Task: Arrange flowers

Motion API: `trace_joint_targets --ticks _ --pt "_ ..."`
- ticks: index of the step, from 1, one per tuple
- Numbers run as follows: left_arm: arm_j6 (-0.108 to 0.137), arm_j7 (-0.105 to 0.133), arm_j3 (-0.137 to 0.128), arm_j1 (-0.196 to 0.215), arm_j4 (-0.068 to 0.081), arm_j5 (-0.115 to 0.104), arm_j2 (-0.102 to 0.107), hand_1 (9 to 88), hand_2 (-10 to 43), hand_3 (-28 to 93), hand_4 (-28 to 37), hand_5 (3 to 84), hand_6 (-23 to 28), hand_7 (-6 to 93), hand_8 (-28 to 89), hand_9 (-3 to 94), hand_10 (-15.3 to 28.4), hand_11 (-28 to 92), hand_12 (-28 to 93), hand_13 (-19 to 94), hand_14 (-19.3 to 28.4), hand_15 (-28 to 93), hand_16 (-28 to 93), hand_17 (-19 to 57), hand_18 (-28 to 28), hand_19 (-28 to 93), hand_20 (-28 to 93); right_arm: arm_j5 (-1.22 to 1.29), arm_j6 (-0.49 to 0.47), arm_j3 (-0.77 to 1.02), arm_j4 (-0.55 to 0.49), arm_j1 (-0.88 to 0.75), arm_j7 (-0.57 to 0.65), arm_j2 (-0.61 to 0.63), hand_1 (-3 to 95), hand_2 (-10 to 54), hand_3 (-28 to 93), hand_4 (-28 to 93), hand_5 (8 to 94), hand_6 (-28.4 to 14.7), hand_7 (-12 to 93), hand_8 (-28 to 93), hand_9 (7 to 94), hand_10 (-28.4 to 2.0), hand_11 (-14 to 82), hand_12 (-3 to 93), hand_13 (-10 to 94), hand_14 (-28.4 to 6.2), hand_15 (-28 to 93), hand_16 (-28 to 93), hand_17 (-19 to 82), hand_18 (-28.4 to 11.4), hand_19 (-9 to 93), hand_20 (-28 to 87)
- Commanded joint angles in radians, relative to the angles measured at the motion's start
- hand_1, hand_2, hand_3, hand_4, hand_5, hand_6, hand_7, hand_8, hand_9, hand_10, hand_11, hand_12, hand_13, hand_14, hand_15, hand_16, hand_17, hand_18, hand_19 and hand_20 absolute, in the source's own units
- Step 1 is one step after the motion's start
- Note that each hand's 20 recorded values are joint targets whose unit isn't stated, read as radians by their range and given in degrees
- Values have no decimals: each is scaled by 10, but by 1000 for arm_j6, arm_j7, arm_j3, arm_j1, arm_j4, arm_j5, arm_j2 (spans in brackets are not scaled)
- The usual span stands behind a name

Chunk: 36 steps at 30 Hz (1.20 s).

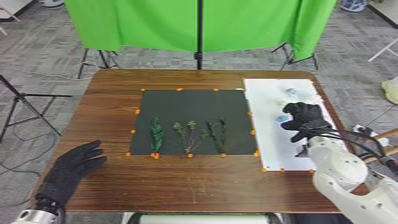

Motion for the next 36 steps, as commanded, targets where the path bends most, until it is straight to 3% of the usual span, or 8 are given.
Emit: trace_joint_targets --ticks 1,6,9,12,17,26,31,36 --pt "-7 -7 7 4 16 2 3 272 50 729 -280 409 61 240 -118 374 152 298 146 300 180 487 -65 -68 240 599 -30 38 -32 -25 29 35 -10 -16 294 -95 899 -283 451 -35 286 -189 444 -91 333 184 477 -42 630 163 227 -176 762 440" --pt "-6 -9 7 1 17 1 6 272 50 729 -279 407 61 241 -119 374 152 297 146 300 180 486 -65 -68 240 600 -30 42 6 -64 65 58 -10 -20 324 -95 892 -283 467 -20 303 -190 492 -90 373 191 549 -34 621 162 249 -170 775 440" --pt "-7 -9 6 4 15 2 7 272 50 729 -279 408 61 242 -119 373 152 297 145 300 181 486 -65 -68 240 600 -30 47 39 -75 71 60 -20 -20 368 -95 855 -283 504 1 361 -218 595 -73 365 229 616 -13 557 271 270 -166 785 436" --pt "-5 -8 6 5 14 2 7 272 50 729 -280 408 61 242 -119 374 152 297 146 300 181 486 -65 -68 240 599 -30 51 103 -92 78 64 -45 -19 429 -95 799 -283 552 7 447 -148 726 -47 242 358 692 6 502 337 299 -168 799 439" --pt "-6 -5 2 7 12 1 7 272 50 730 -280 409 61 241 -119 373 152 298 146 300 180 487 -65 -68 240 600 -30 37 149 -97 71 67 -82 -27 481 -72 784 -283 687 15 477 -97 871 -37 245 365 809 -12 512 288 345 -178 824 445" --pt "-4 14 -47 17 -17 0 36 272 50 729 -280 409 61 241 -119 374 152 297 145 300 181 486 -65 -68 240 600 -31 25 227 -158 7 169 -146 -63 480 -92 825 -283 738 7 445 -105 893 -43 234 371 824 -17 517 284 353 -178 831 446" --pt "-15 -24 -82 -22 -28 -3 62 272 49 730 -279 409 61 242 -119 375 152 298 145 300 181 486 -65 -68 240 600 -30 -6 230 -248 -10 284 -188 -115 479 -94 828 -283 739 7 445 -105 895 -45 233 375 822 -17 520 287 352 -179 831 448" --pt "-23 -34 -117 -48 -30 -14 94 272 50 728 -280 409 62 241 -119 375 152 297 145 300 181 486 -64 -68 240 600 -31 -4 197 -368 34 410 -248 -203 478 -94 830 -283 739 6 446 -105 895 -46 232 378 820 -17 522 293 350 -178 831 450"
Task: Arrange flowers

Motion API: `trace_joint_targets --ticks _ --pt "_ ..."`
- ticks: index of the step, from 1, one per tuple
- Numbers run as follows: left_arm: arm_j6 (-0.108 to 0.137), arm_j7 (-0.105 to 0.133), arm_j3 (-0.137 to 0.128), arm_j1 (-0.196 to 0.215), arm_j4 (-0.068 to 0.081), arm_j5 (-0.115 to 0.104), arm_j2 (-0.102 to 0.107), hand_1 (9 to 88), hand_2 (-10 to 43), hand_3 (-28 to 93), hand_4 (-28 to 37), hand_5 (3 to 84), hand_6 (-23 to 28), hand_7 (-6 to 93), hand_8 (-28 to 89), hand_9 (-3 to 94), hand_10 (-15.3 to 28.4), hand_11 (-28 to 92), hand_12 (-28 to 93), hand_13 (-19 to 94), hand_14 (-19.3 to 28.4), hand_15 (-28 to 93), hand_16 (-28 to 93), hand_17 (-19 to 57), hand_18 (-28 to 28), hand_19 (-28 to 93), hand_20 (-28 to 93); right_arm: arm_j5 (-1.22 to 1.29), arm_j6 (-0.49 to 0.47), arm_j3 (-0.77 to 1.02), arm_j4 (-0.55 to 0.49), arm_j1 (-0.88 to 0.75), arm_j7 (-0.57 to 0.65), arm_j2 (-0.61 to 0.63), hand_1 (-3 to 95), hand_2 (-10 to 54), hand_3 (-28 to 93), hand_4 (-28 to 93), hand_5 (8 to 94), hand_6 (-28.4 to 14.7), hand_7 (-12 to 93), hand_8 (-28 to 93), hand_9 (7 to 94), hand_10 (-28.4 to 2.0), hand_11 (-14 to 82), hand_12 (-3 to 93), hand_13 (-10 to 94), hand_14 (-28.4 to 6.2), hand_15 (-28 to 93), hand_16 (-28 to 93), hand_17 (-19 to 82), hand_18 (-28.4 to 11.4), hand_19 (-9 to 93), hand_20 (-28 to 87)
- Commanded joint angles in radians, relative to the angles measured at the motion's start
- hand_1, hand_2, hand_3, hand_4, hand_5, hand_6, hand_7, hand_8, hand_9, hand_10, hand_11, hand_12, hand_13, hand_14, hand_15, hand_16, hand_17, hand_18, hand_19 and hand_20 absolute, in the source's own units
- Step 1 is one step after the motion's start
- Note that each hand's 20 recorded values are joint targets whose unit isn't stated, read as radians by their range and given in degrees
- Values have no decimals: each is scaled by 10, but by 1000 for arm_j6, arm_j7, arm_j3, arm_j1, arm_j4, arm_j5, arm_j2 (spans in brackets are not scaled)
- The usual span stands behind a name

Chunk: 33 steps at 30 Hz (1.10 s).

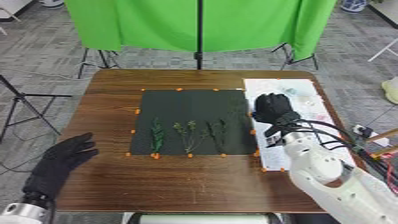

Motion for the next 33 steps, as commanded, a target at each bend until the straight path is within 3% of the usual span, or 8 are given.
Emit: trace_joint_targets --ticks 1,9,13,22,23,26,27,33 --pt "-17 -29 -51 -54 -9 -16 56 272 50 729 -279 409 62 240 -119 376 152 297 145 300 181 486 -64 -68 240 599 -31 -34 -27 -148 22 220 -92 -156 477 -95 831 -283 739 6 445 -105 895 -46 231 379 819 -16 522 295 350 -177 831 451" --pt "-13 -45 -74 -77 2 -22 94 272 50 727 -278 409 62 239 -118 376 152 296 145 302 180 483 -64 -68 241 599 -32 -61 -93 -304 112 363 -166 -319 474 -95 833 -283 737 7 446 -102 893 -46 229 381 815 -17 523 303 346 -176 830 452" --pt "-7 -43 -74 -68 4 -28 97 272 50 727 -277 409 62 239 -118 376 153 295 145 301 181 483 -63 -68 241 599 -33 -67 -112 -367 134 414 -199 -390 473 -95 831 -283 736 7 447 -102 892 -45 228 382 815 -17 524 302 346 -176 830 452" --pt "8 -39 -32 -109 32 -31 120 273 49 727 -278 409 62 237 -117 375 151 296 146 302 180 483 -63 -68 241 599 -33 -112 -131 -494 245 501 -271 -512 471 -95 830 -283 729 8 451 -104 887 -43 224 385 805 -13 527 309 340 -173 828 453" --pt "12 -27 -42 -78 14 -30 117 273 49 727 -278 409 62 237 -117 375 151 296 146 302 180 483 -63 -69 241 599 -33 -109 -127 -527 219 507 -245 -499 471 -95 830 -283 728 9 452 -104 887 -43 224 386 805 -12 527 310 340 -173 828 453" --pt "14 -30 -27 -91 19 -30 124 273 50 726 -278 410 62 238 -117 375 152 296 146 302 181 484 -63 -69 241 600 -32 -115 -123 -581 229 525 -212 -507 470 -95 829 -283 725 11 455 -105 886 -43 222 387 803 -12 526 312 339 -173 827 454" --pt "7 -41 -20 -111 29 -29 128 273 50 726 -278 410 62 237 -117 375 152 296 146 302 181 484 -63 -69 241 600 -32 -118 -130 -587 244 528 -208 -517 470 -95 828 -283 723 12 456 -106 886 -43 222 387 802 -11 526 313 338 -172 827 454" --pt "2 -45 1 -126 36 -28 133 273 49 726 -278 410 61 239 -117 375 152 295 146 302 181 484 -63 -69 241 600 -32 -118 -151 -605 279 516 -184 -530 468 -95 822 -283 719 13 460 -110 882 -41 220 388 797 -8 525 319 338 -172 826 455"
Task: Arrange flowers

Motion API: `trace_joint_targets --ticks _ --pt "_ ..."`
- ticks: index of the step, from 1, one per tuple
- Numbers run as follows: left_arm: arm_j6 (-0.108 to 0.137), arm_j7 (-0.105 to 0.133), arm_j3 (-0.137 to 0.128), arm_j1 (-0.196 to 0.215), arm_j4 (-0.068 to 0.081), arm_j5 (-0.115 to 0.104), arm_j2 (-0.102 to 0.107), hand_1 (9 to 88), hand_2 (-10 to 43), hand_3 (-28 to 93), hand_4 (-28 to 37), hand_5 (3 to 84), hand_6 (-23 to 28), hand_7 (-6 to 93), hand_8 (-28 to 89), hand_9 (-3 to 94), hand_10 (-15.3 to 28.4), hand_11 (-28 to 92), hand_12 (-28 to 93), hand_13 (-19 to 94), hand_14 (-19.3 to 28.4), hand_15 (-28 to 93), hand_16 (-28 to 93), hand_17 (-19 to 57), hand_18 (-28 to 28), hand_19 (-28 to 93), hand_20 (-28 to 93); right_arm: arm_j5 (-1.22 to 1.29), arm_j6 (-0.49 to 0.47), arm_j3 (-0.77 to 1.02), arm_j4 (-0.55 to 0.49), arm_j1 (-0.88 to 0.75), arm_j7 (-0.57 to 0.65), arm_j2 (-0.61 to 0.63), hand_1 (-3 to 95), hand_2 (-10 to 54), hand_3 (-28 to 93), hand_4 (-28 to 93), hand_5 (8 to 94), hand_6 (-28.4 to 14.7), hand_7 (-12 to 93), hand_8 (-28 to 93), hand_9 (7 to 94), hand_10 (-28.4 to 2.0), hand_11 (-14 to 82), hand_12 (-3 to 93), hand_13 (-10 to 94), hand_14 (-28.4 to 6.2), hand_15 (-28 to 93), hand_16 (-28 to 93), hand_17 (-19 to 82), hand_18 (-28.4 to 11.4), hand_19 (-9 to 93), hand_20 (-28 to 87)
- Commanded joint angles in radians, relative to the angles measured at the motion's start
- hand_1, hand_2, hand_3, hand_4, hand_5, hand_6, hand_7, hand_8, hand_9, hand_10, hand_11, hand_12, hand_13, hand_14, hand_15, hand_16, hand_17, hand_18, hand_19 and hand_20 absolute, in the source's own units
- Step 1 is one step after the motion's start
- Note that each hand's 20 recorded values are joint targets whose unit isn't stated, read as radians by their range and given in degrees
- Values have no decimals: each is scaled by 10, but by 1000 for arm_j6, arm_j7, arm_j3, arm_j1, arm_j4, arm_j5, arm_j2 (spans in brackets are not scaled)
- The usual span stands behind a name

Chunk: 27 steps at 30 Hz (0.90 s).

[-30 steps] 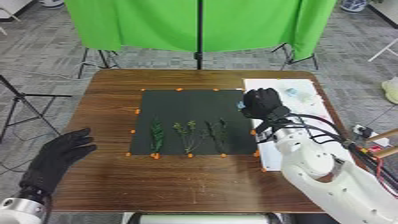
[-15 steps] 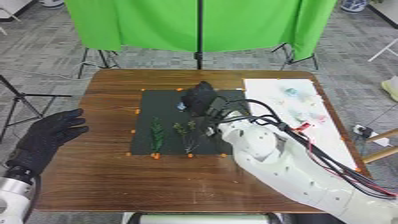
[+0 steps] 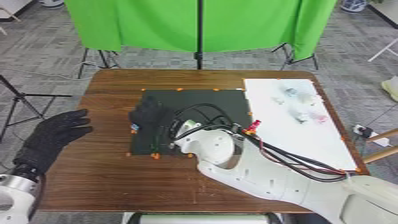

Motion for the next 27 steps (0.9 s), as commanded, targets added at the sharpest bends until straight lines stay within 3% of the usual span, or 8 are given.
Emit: trace_joint_targets --ticks 1,7,17,25,27 --pt "-2 -16 29 -23 16 -1 6 273 49 726 -278 410 62 238 -118 374 152 295 146 302 182 484 -63 -69 241 600 -32 -30 -19 -11 47 -16 36 -27 468 -95 821 -283 718 13 461 -110 881 -41 220 388 797 -8 524 319 338 -172 826 456" --pt "-8 -19 45 -42 23 0 14 273 49 725 -278 409 61 240 -118 375 153 296 146 302 181 484 -63 -68 241 599 -32 -40 12 -52 90 8 91 -40 471 -95 815 -283 712 13 464 -110 878 -39 217 388 795 -7 523 322 336 -172 825 456" --pt "-11 -18 43 -34 21 0 10 273 49 726 -277 410 61 239 -117 375 153 296 145 302 182 485 -63 -69 241 599 -32 -66 -1 -50 98 1 110 -40 439 -95 798 -283 640 13 485 -123 835 -38 170 424 741 3 515 359 311 -168 811 462" --pt "-13 -16 50 -37 23 1 9 273 50 726 -277 409 61 238 -117 376 152 295 146 301 181 485 -63 -68 241 599 -31 -67 -22 -31 78 -8 110 -36 386 -95 811 -283 615 12 469 -120 772 -50 271 352 707 -16 564 292 299 -168 804 472" --pt "-9 -8 43 -21 17 1 0 274 50 725 -278 410 61 239 -117 376 152 295 146 301 181 485 -63 -68 241 599 -32 -69 -32 2 49 -21 99 -27 377 -95 819 -283 611 13 454 -115 765 -51 284 341 701 -15 572 275 297 -168 802 473"
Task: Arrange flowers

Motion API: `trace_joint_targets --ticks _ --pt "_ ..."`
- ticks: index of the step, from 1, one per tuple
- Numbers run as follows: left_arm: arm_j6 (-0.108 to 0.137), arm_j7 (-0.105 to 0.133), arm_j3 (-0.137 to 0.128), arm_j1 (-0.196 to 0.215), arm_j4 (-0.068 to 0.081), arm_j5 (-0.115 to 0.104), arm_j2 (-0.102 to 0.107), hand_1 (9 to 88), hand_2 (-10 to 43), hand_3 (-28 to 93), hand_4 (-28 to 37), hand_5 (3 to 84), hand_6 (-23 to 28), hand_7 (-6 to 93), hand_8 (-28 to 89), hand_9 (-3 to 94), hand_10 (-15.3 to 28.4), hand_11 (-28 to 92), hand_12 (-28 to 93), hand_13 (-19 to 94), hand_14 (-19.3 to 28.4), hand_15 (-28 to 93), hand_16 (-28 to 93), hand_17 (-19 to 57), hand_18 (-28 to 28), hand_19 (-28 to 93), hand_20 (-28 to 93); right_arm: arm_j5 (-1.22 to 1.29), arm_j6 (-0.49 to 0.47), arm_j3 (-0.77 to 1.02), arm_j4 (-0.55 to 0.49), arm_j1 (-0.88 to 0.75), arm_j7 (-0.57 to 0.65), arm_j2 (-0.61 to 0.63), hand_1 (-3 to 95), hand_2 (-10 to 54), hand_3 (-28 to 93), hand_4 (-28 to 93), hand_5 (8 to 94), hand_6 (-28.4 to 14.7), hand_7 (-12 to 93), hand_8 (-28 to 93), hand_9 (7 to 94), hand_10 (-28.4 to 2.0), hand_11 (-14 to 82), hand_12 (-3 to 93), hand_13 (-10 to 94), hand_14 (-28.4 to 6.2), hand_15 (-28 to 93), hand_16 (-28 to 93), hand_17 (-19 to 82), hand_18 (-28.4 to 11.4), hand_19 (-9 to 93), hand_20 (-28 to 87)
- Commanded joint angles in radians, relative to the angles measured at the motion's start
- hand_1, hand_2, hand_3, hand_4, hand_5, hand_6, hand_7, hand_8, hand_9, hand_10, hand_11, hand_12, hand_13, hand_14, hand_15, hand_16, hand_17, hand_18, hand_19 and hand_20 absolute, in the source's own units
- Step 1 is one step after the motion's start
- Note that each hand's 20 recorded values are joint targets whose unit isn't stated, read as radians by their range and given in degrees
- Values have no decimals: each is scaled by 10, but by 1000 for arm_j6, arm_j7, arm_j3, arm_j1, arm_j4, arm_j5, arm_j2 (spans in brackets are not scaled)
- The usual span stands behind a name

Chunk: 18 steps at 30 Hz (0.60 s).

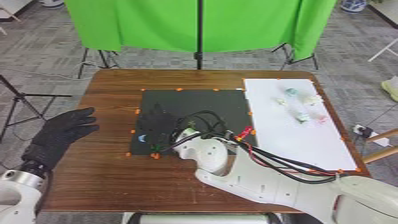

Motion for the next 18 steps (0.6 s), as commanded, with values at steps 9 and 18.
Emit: trace_joint_targets --ticks 9,18 --pt "-2 22 -20 68 -12 1 -55 273 49 726 -277 410 62 238 -117 376 153 296 146 302 181 485 -64 -68 241 600 -32 61 -41 301 -185 -62 -56 200 296 -92 884 -283 566 15 381 -228 648 -72 397 225 639 -27 606 244 267 -168 786 471" --pt "6 30 -24 94 -20 6 -81 273 49 727 -278 410 62 237 -118 375 153 295 146 302 182 486 -64 -68 241 599 -32 111 -73 444 -181 -155 100 499 282 -94 916 -283 426 -9 390 -228 447 -91 386 195 441 -55 591 179 205 -175 743 459"
